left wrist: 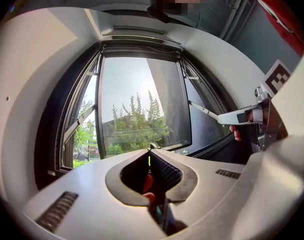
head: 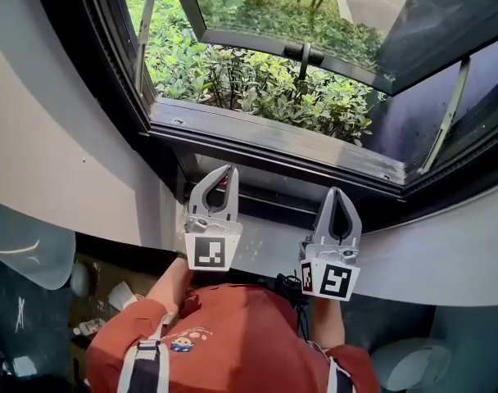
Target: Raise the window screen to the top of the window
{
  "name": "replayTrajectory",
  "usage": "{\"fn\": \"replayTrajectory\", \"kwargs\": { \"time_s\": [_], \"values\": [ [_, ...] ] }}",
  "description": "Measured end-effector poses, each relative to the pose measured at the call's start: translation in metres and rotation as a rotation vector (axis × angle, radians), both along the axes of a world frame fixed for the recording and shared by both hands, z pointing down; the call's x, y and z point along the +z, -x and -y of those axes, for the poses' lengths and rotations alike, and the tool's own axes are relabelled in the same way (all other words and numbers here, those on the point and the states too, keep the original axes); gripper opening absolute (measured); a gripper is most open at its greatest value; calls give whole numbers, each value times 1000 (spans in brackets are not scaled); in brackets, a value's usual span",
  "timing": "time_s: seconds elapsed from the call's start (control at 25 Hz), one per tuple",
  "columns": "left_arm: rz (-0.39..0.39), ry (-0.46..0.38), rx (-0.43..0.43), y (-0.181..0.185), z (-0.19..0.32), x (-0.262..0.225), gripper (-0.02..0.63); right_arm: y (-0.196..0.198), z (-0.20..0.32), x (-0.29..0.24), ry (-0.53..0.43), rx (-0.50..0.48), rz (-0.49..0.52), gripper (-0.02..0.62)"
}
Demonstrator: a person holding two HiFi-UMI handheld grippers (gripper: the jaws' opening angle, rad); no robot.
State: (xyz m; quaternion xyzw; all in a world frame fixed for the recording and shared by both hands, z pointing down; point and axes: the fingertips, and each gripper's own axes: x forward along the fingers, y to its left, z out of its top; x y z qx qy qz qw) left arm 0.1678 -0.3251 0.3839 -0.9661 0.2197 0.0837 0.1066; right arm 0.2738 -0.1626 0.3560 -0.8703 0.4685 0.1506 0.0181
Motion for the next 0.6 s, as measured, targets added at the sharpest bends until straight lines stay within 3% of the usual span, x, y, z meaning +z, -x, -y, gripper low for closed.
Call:
{"fn": "replayTrajectory", "kwargs": {
  "time_s": [0.6],
  "values": [
    [11,46,10,2,2,14,6,1,10,28,60,7,10,8]
  ]
}}
